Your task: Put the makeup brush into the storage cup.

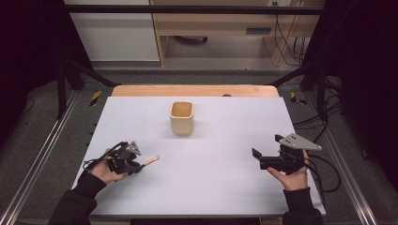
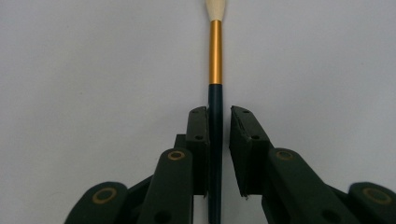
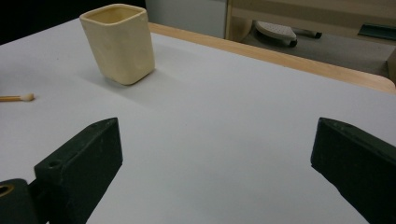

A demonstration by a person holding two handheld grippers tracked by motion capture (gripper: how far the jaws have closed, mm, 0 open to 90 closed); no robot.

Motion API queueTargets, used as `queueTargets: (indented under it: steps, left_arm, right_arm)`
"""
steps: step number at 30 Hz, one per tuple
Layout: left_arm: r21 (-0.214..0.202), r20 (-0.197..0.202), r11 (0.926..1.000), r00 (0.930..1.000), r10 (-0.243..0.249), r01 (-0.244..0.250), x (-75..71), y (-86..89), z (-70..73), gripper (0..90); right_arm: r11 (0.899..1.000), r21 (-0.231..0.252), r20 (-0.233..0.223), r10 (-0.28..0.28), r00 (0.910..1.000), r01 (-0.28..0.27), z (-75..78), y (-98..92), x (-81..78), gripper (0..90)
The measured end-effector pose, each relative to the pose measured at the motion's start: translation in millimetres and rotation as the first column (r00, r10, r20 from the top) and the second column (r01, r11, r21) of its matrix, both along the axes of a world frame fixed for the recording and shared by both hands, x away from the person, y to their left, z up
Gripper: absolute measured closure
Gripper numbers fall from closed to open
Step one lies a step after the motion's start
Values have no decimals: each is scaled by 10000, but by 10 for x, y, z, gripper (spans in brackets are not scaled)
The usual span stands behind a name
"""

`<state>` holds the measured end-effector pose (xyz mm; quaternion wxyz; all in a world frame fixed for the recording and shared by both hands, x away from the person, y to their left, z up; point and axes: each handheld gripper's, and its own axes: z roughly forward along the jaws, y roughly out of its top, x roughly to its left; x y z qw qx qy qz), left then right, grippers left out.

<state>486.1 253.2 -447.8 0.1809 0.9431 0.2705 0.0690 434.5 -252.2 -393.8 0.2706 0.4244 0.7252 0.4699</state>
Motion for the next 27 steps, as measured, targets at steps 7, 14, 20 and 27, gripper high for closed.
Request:
queueTargets:
  steps: [7,14,20,27]
  left_arm:
    - [22,-28,10000,10000,71,-71,6,-5,-1,799]
    - [123,-72,9998,9998,163,-162,-2,-24,1,819]
    - [242,-97,9995,9997,226,-223,2,-42,5,821]
    - [378,-47,9991,9998,175,-173,-5,-60,12,822]
  right_arm:
    - [10000,-34,-2,4,10000,-4,-1,-1,1,23]
    - [10000,-45,-29,11,10000,-11,-3,4,2,21]
    - [10000,-25,-16,18,10000,-18,5,5,-3,21]
    - [10000,-46,-29,19,10000,-20,2,8,0,20]
